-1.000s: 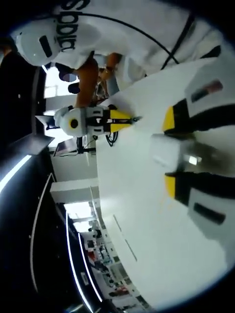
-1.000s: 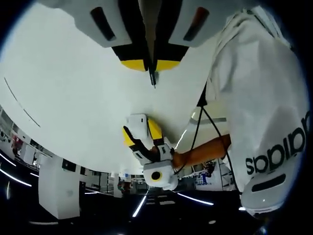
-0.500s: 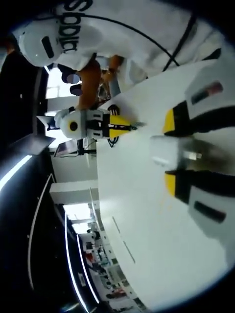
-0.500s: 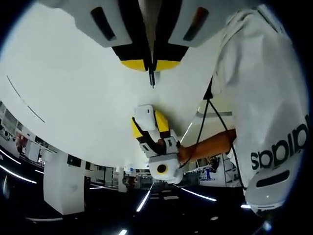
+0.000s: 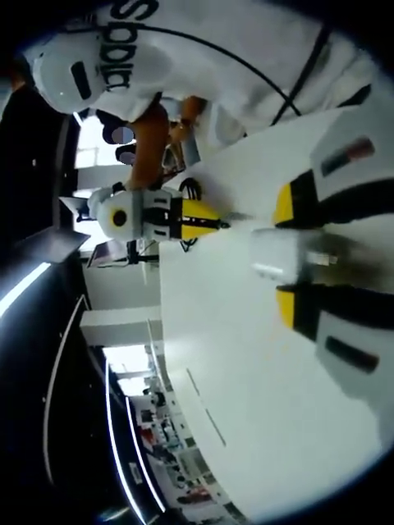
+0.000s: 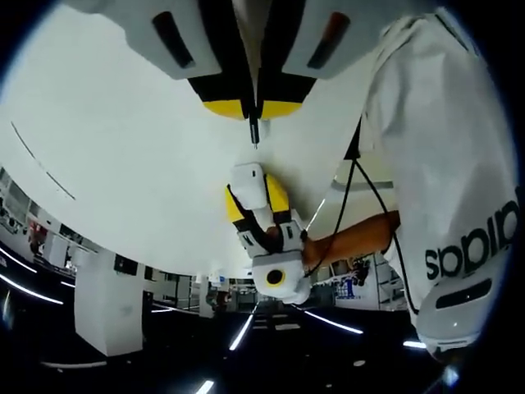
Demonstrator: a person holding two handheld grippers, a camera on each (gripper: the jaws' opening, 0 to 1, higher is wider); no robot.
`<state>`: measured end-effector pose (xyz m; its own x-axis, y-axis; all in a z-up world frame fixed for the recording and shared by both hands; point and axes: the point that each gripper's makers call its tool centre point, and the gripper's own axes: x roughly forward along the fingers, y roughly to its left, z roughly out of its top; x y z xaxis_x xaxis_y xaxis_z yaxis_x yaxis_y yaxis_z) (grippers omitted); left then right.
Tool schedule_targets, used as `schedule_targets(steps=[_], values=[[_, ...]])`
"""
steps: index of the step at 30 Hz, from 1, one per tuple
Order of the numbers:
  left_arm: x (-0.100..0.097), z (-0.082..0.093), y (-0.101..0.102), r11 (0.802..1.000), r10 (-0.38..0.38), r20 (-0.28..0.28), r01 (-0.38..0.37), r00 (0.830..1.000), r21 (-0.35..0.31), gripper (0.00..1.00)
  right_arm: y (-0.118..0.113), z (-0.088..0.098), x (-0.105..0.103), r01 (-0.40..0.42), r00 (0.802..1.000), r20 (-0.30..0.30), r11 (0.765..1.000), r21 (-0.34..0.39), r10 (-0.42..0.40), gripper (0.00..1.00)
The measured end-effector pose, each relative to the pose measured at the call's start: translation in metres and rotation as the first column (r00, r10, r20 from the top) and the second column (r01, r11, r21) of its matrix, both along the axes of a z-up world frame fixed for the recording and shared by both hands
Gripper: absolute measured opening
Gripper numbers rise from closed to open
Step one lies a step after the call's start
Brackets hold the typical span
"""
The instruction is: Plug the desk Type‑C cable into the charger adapter.
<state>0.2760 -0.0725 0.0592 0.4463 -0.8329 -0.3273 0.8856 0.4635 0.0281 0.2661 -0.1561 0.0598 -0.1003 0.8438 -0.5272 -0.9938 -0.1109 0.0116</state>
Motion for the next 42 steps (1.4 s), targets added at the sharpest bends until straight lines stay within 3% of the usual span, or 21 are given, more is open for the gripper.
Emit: schedule_targets(steps=[42], values=[[-0.011,-0.001,-0.02,0.995,-0.098,-0.015,0.097,0.995,-0.012,0.26,0.027,-0.006,-0.015,-0.053,0.998,-0.03,0.999,-0.007,0.053,0.03]])
